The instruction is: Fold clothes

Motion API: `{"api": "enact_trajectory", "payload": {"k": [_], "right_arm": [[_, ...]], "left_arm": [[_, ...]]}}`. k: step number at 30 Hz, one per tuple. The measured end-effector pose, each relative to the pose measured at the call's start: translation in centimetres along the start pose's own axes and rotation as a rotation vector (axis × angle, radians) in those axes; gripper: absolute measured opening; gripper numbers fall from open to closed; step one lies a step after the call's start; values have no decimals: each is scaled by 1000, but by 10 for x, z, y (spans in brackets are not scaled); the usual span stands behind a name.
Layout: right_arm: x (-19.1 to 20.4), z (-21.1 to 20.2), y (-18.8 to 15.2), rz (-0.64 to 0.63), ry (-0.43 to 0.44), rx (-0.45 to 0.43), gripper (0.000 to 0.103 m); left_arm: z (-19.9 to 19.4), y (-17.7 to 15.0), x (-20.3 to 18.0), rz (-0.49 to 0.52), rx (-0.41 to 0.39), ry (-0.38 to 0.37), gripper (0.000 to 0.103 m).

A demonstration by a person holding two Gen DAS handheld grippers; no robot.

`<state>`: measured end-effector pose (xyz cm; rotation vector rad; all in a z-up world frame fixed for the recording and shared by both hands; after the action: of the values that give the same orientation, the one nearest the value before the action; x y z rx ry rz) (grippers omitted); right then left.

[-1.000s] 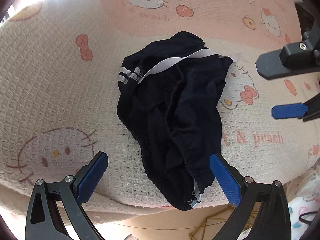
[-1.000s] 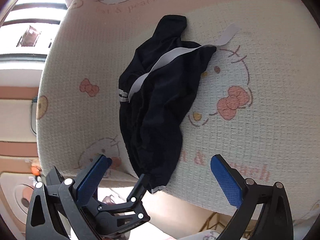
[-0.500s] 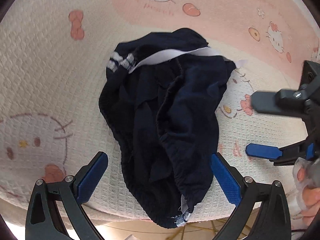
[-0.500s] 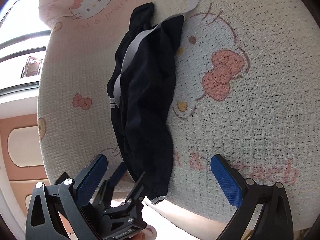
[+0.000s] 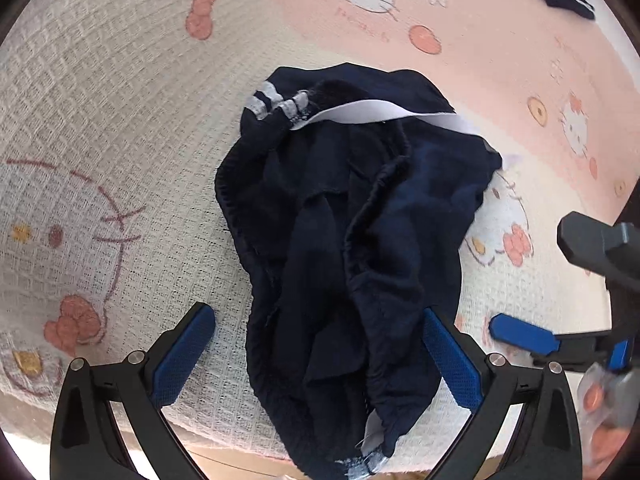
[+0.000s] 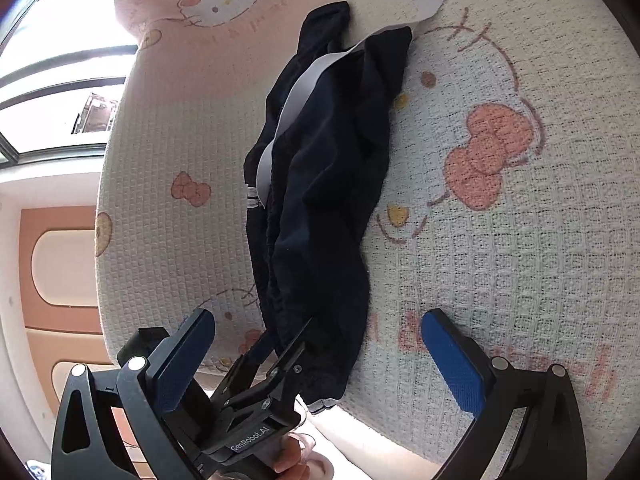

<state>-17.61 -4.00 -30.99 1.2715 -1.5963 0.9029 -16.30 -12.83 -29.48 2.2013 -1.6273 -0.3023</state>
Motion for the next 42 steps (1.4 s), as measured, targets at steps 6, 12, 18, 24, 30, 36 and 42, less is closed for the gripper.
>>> {"api": "enact_trajectory", "payload": {"k": [6, 12, 18, 24, 30, 36, 42], "right_arm": [[5, -9, 4, 12, 31, 15, 103], [14, 6, 14, 8, 33, 36, 103], [15, 14, 27, 33, 46, 16, 103], [20, 18, 25, -20, 54, -5, 103], [27, 27, 12, -177, -77, 3, 96], [0, 11, 18, -95, -172, -61, 17], [-36, 5, 23, 203, 92, -85, 0]], "left_arm": [[2, 2, -1, 16, 27, -24, 103], [3, 10, 7, -70, 70, -107, 101], [-2, 19, 6, -87, 72, -113, 74], [2, 19, 2, -77, 64, -102, 49], [-3, 20, -12, -84, 88, -159, 25], [-2, 18, -13, -128, 117, -201, 22], [3, 17, -15, -192, 164, -262, 22]]}}
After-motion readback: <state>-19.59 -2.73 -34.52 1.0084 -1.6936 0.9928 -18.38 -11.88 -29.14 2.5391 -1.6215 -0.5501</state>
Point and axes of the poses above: each gripper's, at about its wrist camera, not at the fingertips, and z roughly the way its jaws point, x to its left, y to its top, the point moved 9 cm from there along z, roughly the way its jaws point, and after that the axes turned 12 degrees about y, right-handed, at the moved point
